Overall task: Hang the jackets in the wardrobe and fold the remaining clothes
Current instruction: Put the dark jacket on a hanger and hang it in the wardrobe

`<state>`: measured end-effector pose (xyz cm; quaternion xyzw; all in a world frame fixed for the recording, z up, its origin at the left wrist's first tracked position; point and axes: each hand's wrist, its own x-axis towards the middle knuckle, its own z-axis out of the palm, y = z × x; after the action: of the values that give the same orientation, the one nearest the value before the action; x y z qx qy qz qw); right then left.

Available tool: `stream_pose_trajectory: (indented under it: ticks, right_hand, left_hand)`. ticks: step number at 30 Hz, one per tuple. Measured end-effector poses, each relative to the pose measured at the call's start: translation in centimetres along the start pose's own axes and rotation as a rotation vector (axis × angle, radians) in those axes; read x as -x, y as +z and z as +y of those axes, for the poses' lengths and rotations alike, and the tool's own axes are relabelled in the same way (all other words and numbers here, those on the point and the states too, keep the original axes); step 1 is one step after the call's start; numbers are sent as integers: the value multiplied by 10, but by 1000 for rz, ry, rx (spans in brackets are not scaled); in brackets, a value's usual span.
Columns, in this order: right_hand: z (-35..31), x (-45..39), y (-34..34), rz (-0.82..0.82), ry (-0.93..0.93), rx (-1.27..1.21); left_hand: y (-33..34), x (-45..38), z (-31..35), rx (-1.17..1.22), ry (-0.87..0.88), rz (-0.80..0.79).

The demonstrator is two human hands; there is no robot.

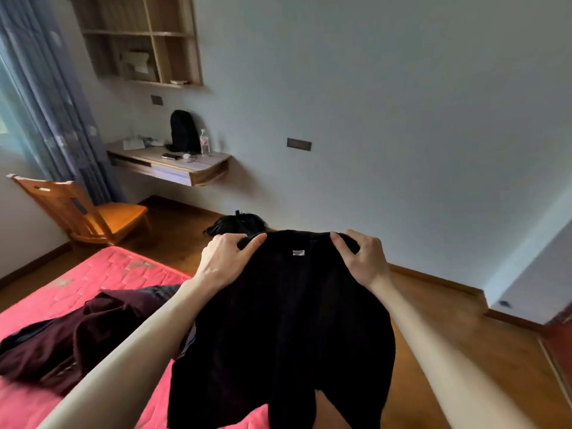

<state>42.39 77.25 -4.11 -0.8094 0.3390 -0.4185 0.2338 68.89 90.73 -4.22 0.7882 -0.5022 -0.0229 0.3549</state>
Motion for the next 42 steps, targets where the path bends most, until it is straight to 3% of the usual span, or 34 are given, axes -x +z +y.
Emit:
stream_pose_trajectory:
  ticks: [20,34,42]
  right_hand:
    - [88,126,-249,477,383,221]
    - [122,206,-346,754,637,362]
    - [98,238,-381,1042,752,511]
  left_hand:
    - [177,65,288,343,157,-112]
    - [285,79,410,479,381,-510]
    - [327,87,484,624,626,-752]
